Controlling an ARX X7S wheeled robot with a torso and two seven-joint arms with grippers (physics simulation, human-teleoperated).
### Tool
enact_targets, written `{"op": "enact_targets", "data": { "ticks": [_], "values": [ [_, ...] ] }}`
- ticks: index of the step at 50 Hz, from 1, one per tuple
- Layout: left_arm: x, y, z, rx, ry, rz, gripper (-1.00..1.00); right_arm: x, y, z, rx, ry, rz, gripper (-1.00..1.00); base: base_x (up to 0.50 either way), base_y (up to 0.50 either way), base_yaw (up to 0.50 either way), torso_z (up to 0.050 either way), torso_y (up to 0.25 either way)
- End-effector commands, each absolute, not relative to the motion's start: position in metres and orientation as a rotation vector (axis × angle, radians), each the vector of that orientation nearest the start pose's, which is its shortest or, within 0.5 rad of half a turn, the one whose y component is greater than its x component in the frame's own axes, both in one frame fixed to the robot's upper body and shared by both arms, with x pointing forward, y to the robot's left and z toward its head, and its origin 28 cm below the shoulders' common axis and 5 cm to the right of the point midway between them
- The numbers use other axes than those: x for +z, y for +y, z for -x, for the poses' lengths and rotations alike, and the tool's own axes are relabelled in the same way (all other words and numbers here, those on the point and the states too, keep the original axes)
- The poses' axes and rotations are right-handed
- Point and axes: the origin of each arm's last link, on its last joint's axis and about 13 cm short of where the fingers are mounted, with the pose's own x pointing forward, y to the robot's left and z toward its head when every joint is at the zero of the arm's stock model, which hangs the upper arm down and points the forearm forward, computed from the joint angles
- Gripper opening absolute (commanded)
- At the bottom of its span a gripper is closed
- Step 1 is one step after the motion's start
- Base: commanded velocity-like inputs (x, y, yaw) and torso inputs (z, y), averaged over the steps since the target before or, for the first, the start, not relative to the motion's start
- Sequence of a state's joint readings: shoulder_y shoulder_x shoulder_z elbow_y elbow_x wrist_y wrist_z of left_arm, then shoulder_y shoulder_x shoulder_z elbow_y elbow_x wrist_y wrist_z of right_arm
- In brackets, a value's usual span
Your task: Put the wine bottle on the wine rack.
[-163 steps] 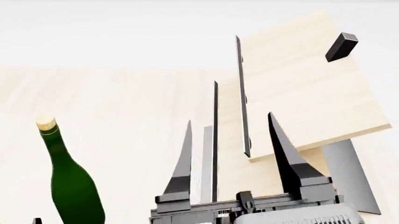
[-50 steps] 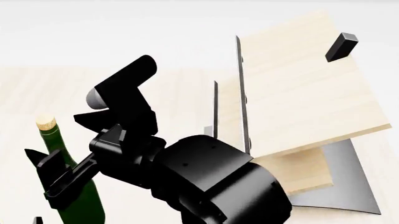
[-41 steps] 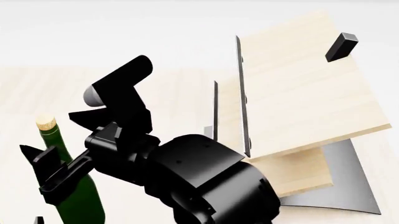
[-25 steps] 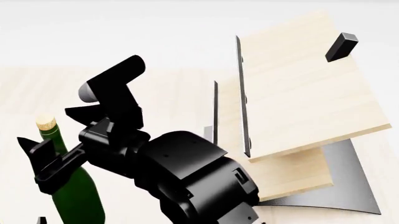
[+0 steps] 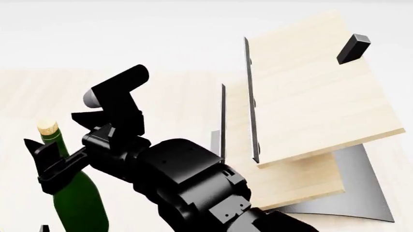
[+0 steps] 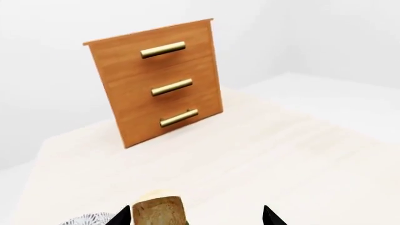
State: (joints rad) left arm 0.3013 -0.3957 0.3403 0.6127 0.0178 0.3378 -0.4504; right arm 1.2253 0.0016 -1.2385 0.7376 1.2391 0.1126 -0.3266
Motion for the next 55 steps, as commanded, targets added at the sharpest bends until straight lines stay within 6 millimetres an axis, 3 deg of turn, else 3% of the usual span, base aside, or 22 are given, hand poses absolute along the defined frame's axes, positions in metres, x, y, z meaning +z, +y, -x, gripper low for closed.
{"op": "enact_targets", "data": {
  "ticks": [1,3,4,12,21,32,36,55],
  "values": [
    [0.102,0.195,-0.125,-0.073,-0.581,-0.008,1.0,0.164,0.041,-0.375,1.073,0.132,-0.123,1.0,0.0,0.0,0.0,0.0,0.0],
    [0.102,0.194,-0.126,-0.073,-0.581,-0.009,1.0,0.163,0.041,-0.375,1.071,0.129,-0.119,1.0,0.0,0.0,0.0,0.0,0.0],
    [0.101,0.194,-0.126,-0.074,-0.581,-0.009,1.0,0.163,0.041,-0.375,1.07,0.128,-0.123,-1.0,0.0,0.0,0.0,0.0,0.0],
    [0.101,0.194,-0.126,-0.074,-0.58,-0.009,1.0,0.161,0.039,-0.376,1.067,0.13,-0.123,-1.0,0.0,0.0,0.0,0.0,0.0],
    [0.101,0.194,-0.126,-0.074,-0.58,-0.01,1.0,0.177,0.034,-0.377,1.065,0.091,-0.162,-1.0,0.0,0.0,0.0,0.0,0.0],
    [0.101,0.194,-0.126,-0.075,-0.58,-0.012,1.0,0.261,0.005,-0.369,1.024,-0.011,-0.186,-1.0,0.0,0.0,0.0,0.0,0.001],
    [0.1,0.194,-0.126,-0.076,-0.578,-0.013,1.0,0.283,-0.009,-0.368,0.997,-0.026,-0.199,-1.0,0.0,0.0,0.0,0.0,0.0],
    [0.1,0.193,-0.126,-0.078,-0.575,-0.019,1.0,0.334,-0.057,-0.368,0.861,-0.066,-0.226,-1.0,0.0,0.0,0.0,0.0,0.001]
  ]
}}
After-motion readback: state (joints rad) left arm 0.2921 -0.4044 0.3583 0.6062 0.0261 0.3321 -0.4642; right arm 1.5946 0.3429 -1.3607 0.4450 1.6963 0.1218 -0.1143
